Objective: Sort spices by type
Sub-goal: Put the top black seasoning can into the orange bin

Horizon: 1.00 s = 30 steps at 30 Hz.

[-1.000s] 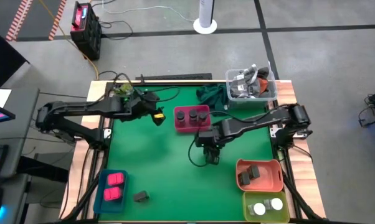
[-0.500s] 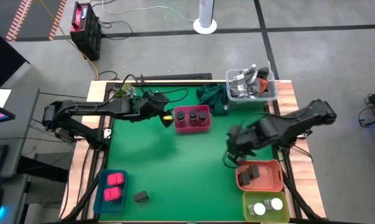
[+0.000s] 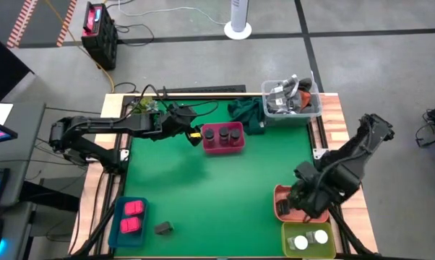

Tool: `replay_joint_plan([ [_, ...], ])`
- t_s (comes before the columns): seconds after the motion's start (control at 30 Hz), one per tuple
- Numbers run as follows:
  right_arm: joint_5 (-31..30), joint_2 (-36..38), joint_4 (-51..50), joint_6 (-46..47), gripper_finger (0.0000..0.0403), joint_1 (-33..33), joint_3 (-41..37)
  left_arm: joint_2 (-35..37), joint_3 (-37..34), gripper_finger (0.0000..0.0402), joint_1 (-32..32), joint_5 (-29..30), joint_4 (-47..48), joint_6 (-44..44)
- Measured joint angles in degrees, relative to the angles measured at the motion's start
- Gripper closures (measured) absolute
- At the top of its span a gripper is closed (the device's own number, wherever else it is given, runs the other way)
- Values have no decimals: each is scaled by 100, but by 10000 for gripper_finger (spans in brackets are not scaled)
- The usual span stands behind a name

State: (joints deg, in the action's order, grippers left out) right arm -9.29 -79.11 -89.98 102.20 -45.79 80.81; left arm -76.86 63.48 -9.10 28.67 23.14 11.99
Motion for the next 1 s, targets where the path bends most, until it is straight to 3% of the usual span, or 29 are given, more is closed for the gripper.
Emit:
replay_joint_plan([
  [0.1,123,0,-2,480,234,-334,-99,0,0,141,0,-7,-20,-42],
  [0.33,1070,0,0,1156,229,-972,-455,0,0,141,0,-161,-16,-42],
  [0.57,1083,-2,93,2331,230,-1409,-1044,0,0,141,0,-189,-21,102],
  [1.0,347,2,1518,2328,229,-906,-2325,0,0,141,289,-520,281,517],
])
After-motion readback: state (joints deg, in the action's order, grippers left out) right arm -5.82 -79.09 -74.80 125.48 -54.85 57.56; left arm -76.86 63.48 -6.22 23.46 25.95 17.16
